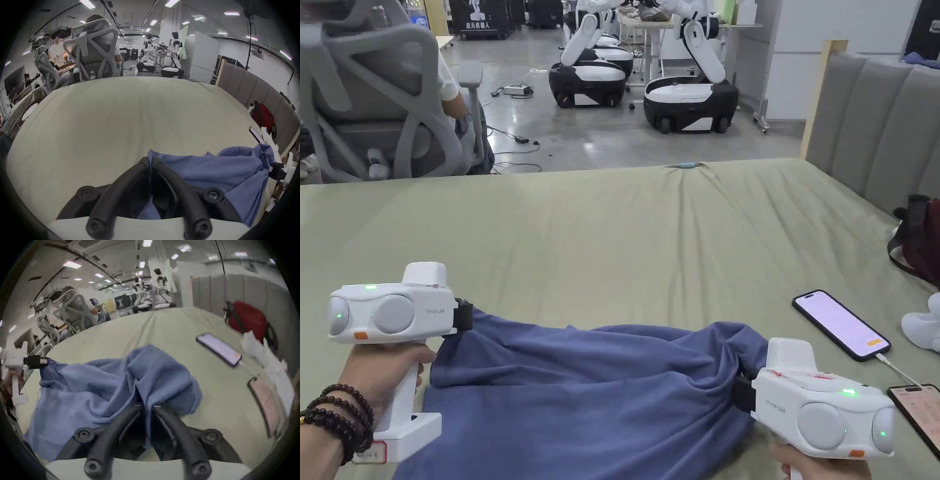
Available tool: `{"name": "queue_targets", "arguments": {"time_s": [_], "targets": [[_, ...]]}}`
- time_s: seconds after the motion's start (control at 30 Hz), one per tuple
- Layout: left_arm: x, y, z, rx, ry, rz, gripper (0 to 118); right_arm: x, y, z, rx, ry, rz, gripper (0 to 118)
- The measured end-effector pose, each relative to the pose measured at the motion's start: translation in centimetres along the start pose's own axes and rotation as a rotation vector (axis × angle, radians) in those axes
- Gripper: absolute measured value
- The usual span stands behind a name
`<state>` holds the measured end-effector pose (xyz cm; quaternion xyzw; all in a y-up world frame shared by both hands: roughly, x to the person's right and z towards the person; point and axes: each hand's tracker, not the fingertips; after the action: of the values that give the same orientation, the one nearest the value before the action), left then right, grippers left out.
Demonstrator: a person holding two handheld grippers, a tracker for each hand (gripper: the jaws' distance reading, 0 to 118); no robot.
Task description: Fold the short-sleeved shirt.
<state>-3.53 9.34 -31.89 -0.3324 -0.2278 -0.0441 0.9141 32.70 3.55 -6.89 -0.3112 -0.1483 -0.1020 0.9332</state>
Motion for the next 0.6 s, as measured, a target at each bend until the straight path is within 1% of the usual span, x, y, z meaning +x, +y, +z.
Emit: {"name": "queue_targets", "arguments": {"time_s": [0.07,0.17,0.27,0.3,0.37,0.43,0.6], "targets": [[0.1,0.7,0.9,0.04,0.011,-0.014,1,-1.0,1.8,0.7,0.058,0.008,0.018,4],[0.0,2.9,2.8,0.117,0.009,0.012,1,-3.1,6.1,1.9,0.183,0.013,0.088,4],[-0.3,5.7,5.2,0.2,0.008,0.027,1,-5.0,10.9,2.5,0.263,0.04,0.121,4],[-0.5,6.8,6.0,0.233,0.016,0.025,1,-5.7,12.8,2.6,0.299,0.038,0.145,4],[-1.2,8.8,7.2,0.287,0.037,0.026,1,-6.8,16.2,2.6,0.356,0.027,0.181,4],[-1.8,11.4,8.6,0.327,0.06,0.024,1,-7.5,20.4,2.1,0.38,0.023,0.203,4],[-4.0,17.9,11.0,0.445,0.159,-0.002,1,-8.4,29.5,1.9,0.482,-0.052,0.238,4]]}}
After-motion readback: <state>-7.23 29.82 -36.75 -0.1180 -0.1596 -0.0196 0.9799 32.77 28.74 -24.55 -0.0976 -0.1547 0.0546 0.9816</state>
